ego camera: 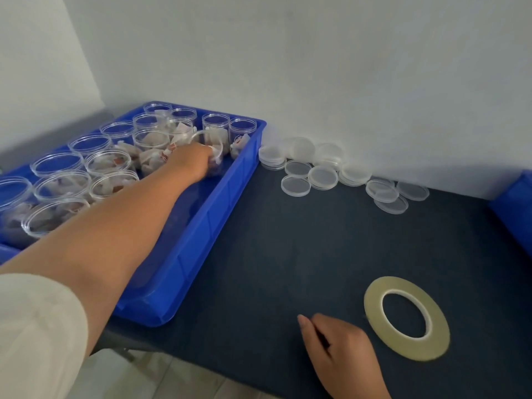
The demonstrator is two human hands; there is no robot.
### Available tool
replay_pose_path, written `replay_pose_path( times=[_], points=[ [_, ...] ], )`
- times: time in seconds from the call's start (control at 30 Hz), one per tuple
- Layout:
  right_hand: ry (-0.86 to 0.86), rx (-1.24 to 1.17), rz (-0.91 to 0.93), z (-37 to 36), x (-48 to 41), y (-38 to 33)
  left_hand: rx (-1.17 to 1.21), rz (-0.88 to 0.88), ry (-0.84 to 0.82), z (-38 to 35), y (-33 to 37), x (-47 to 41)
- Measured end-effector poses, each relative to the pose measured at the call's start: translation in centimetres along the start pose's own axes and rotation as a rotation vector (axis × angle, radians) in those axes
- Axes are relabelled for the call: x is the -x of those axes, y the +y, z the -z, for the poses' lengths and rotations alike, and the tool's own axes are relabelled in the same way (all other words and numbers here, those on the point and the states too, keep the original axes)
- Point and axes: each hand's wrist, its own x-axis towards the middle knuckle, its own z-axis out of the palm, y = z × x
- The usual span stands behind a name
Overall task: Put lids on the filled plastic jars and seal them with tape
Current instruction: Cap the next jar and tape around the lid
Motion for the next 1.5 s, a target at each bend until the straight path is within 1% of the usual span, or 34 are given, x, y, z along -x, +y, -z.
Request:
replay_pose_path(
  times=[0.13, 0.23, 0.3, 0.37, 0.43, 0.53, 0.63, 0.77, 0.8, 0.93, 1.0, 1.03, 1.07, 1.1, 1.13, 1.17, 1.2, 1.23, 1.27, 1.3, 1.33, 1.37, 1.43, 1.5],
  points=[
    [-0.010, -0.003, -0.018, 0.3, 0.2, -0.1, -0.001, -0.047, 0.051, 2.0, -0.1, 1.2],
    [-0.028, -0.043, -0.052, 0.5, 0.4, 0.0, 0.009, -0.069, 0.161, 5.6, 0.3, 2.0],
    [-0.048, -0.079, -0.085, 0.6, 0.5, 0.1, 0.010, -0.130, 0.265, 9.1, 1.1, 2.9],
    [-0.038, -0.116, -0.096, 0.6, 0.6, 0.0, 0.003, -0.250, 0.317, 12.7, 2.3, 4.7],
    [-0.016, -0.130, -0.108, 0.7, 0.6, 0.0, 0.027, -0.366, 0.264, 15.4, 4.2, 7.3],
    [0.001, -0.172, -0.171, 0.8, 0.7, 0.1, 0.045, -0.488, 0.080, 16.0, 8.2, 11.9],
    [0.058, -0.269, -0.259, 0.8, 0.9, 0.2, 0.022, -0.580, -0.123, 12.6, 12.5, 16.5],
    [0.066, -0.386, -0.317, 1.1, 0.7, 0.1, 0.011, -0.680, -0.285, 6.4, 16.6, 20.8],
    [0.066, -0.396, -0.318, 1.0, 0.7, 0.2, 0.019, -0.707, -0.283, 5.2, 17.1, 21.4],
    [0.135, -0.334, -0.352, 1.3, 0.1, 0.4, 0.039, -0.824, -0.127, 2.5, 17.8, 22.4],
    [0.156, -0.324, -0.349, 1.2, -0.1, 0.6, 0.074, -0.859, -0.093, 2.1, 17.4, 22.0],
    [0.164, -0.324, -0.343, 1.2, -0.1, 0.8, 0.169, -0.838, -0.077, 2.1, 17.2, 21.6],
    [0.174, -0.323, -0.342, 1.1, -0.1, 0.9, 0.352, -0.784, -0.039, 2.1, 17.3, 21.2],
    [0.183, -0.326, -0.345, 1.0, 0.0, 1.1, 0.593, -0.692, 0.024, 2.0, 17.3, 20.4],
    [0.192, -0.329, -0.346, 0.9, 0.0, 1.2, 0.814, -0.568, 0.126, 1.8, 17.3, 19.2],
    [0.200, -0.329, -0.344, 0.8, 0.0, 1.3, 0.956, -0.412, 0.246, 1.3, 17.6, 17.6],
    [0.206, -0.327, -0.341, 0.7, 0.1, 1.3, 0.991, -0.257, 0.330, 0.7, 17.8, 15.6],
    [0.209, -0.328, -0.338, 0.7, 0.1, 1.2, 0.946, -0.143, 0.333, -0.1, 17.9, 13.3],
    [0.210, -0.333, -0.334, 0.6, 0.1, 1.1, 0.855, -0.080, 0.260, -1.2, 17.9, 10.9],
    [0.212, -0.340, -0.330, 0.6, 0.2, 1.1, 0.750, -0.057, 0.154, -2.5, 18.1, 8.7],
    [0.213, -0.343, -0.327, 0.6, 0.2, 1.2, 0.647, -0.063, 0.054, -3.9, 18.3, 6.6],
    [0.217, -0.343, -0.326, 0.6, 0.1, 1.3, 0.562, -0.093, -0.009, -5.2, 18.4, 4.9],
    [0.229, -0.344, -0.323, 0.5, 0.0, 1.4, 0.469, -0.142, -0.062, -7.1, 18.9, 2.4],
    [0.231, -0.346, -0.307, 0.5, -0.1, 1.4, 0.409, -0.143, -0.159, -8.4, 19.7, 1.2]
  ],
)
